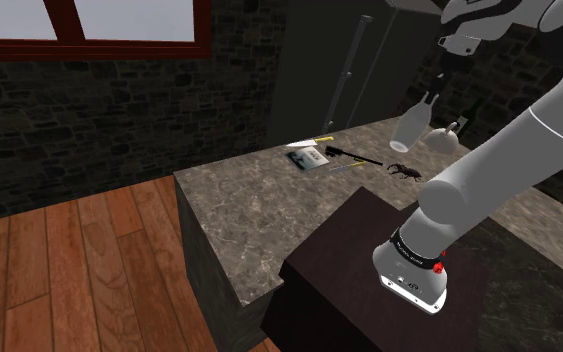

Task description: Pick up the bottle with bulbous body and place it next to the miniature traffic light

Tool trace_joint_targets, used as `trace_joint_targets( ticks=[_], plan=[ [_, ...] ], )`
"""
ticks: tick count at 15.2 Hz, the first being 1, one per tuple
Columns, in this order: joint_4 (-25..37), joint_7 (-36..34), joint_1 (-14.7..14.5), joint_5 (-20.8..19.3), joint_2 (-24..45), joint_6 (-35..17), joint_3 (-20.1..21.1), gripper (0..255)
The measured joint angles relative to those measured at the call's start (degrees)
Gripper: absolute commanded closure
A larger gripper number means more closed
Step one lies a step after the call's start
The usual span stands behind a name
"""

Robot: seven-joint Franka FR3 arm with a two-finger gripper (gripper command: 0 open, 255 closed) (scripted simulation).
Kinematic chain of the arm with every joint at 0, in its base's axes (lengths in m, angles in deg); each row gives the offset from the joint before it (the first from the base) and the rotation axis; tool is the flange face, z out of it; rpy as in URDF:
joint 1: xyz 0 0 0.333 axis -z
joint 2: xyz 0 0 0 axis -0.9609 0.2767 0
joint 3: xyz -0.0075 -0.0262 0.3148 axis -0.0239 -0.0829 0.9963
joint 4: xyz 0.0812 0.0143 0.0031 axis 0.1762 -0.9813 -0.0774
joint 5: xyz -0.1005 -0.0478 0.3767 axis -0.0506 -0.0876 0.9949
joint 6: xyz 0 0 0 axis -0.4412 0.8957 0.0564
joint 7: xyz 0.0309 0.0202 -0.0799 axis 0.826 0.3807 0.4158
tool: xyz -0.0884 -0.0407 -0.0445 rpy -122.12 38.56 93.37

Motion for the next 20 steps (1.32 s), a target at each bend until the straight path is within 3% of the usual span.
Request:
trace_joint_targets(
  ticks=[20],
  plan=[
    [-10.9, 1.7, 0.2, 2.7, 5.4, -15.3, -1.8, 255]
  ],
)
